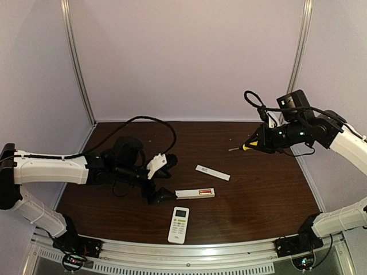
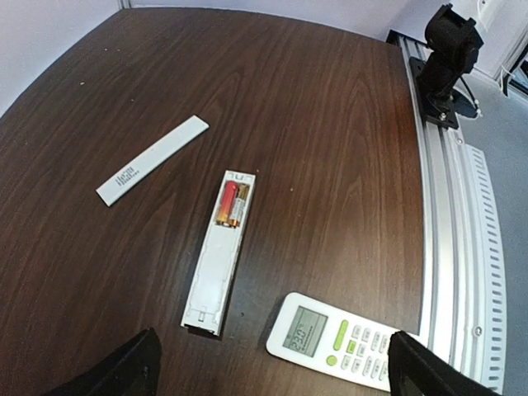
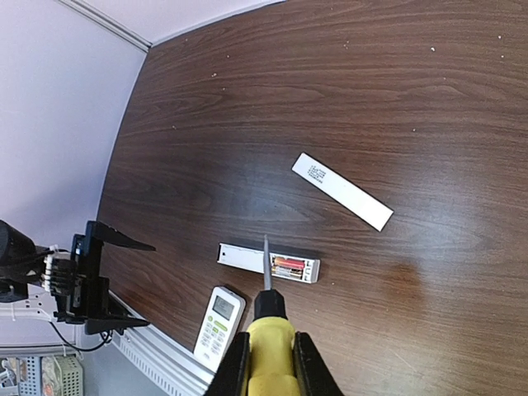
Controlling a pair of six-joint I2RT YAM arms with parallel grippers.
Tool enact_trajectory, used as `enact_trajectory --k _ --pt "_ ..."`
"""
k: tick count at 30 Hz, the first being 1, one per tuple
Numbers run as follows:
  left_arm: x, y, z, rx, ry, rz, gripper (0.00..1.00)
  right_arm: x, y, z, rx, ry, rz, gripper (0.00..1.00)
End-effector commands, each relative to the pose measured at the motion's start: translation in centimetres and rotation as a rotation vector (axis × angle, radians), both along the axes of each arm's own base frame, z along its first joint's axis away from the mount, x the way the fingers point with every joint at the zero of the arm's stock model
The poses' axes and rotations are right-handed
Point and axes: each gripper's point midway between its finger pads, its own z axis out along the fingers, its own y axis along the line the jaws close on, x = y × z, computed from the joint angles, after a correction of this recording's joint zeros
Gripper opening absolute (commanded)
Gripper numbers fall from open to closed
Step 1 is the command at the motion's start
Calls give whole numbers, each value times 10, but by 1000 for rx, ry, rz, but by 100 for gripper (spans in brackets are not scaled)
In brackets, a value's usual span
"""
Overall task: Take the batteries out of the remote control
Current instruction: Pick up the remote control without the battery cover from the center of the board.
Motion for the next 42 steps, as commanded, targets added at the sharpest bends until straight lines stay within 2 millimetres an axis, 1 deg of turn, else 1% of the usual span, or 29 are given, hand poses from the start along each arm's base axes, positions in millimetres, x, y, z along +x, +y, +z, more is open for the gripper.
enact_trajectory --k 1,4,5,7,10,14,17,21,24,29,36,42 --pt "-2 -4 12 -100 -95 -69 97 7 -4 8 53 -27 -71 0" --pt "-2 -6 13 -139 -114 -95 97 8 3 19 75 -30 -49 0" --pt "-3 -7 12 -153 -127 -113 97 9 3 18 68 -27 -48 0" --pt "-4 -8 4 -148 -140 -144 97 8 -1 13 50 -16 -63 0" --pt "-4 -10 -6 -141 -122 -188 96 9 -3 13 74 -18 -93 0" --pt "4 -18 -12 -147 -145 -197 94 11 -2 15 112 -13 -126 0" --pt "15 -26 -24 -124 -154 -193 92 11 -3 18 124 -10 -141 0" --pt "24 -38 -33 -133 -145 -188 88 11 -8 21 117 -20 -162 0" --pt "33 -44 -37 -140 -149 -171 86 8 -11 18 106 -9 -169 0" --pt "39 -53 -54 -128 -147 -177 82 6 -11 14 100 8 -169 0" --pt "50 -62 -69 -116 -158 -169 78 4 -13 16 93 11 -172 0" --pt "55 -69 -85 -99 -137 -180 76 1 -15 12 82 26 -169 0"
